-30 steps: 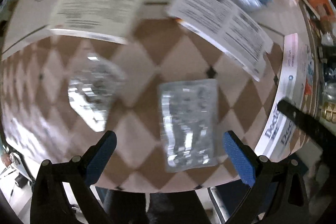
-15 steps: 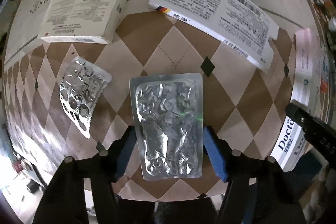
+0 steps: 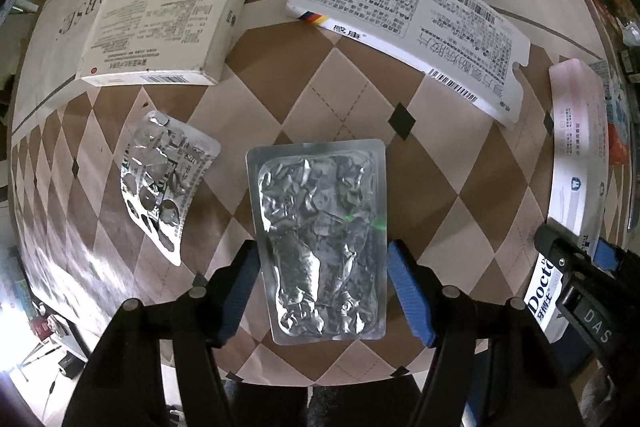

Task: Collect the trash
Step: 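Carry the blister pack and toothpaste box to the white bin and release both, then raise both tools from the bin back toward the table, then grasp the pill blister pack with the left gripper while the right grasps the white leaflet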

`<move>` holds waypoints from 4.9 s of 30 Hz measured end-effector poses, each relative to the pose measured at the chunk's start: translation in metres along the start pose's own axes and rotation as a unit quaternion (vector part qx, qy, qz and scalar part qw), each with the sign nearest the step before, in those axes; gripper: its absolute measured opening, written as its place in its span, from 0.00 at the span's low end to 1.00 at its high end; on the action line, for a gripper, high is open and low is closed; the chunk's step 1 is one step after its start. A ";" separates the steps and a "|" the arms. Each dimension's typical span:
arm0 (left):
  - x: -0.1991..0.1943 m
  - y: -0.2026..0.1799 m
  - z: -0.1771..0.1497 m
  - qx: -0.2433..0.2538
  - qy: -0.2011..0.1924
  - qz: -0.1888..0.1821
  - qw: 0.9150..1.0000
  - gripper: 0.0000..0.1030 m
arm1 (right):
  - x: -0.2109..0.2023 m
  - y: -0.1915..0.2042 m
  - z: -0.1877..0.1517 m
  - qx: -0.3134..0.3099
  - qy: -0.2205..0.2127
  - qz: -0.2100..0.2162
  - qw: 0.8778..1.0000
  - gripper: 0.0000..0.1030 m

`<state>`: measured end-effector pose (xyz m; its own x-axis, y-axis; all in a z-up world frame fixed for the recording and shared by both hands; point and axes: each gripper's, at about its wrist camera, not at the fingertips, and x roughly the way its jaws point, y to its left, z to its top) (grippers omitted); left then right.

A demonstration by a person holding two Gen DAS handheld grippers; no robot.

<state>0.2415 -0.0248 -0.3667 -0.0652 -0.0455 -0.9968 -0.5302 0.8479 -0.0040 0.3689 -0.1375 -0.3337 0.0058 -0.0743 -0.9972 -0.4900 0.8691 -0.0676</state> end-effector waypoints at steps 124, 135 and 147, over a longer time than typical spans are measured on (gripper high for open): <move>-0.014 0.101 0.043 0.047 -0.054 -0.029 0.997 0.91 | -0.027 0.155 0.091 -0.336 0.033 -0.098 0.936 1.00; -0.010 0.091 0.060 0.057 -0.044 -0.016 0.997 0.57 | 0.000 0.177 0.113 -0.367 0.079 -0.059 0.925 0.95; -0.006 0.104 0.059 -0.015 -0.032 -0.026 0.999 0.55 | -0.006 0.119 0.113 -0.162 0.097 0.018 0.982 0.88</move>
<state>0.2366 0.0951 -0.3657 0.0163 -0.0553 -0.9983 -0.5567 0.8289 -0.0549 0.4091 0.0218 -0.3388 -0.1669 -0.1663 -0.9719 -0.7391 0.6735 0.0117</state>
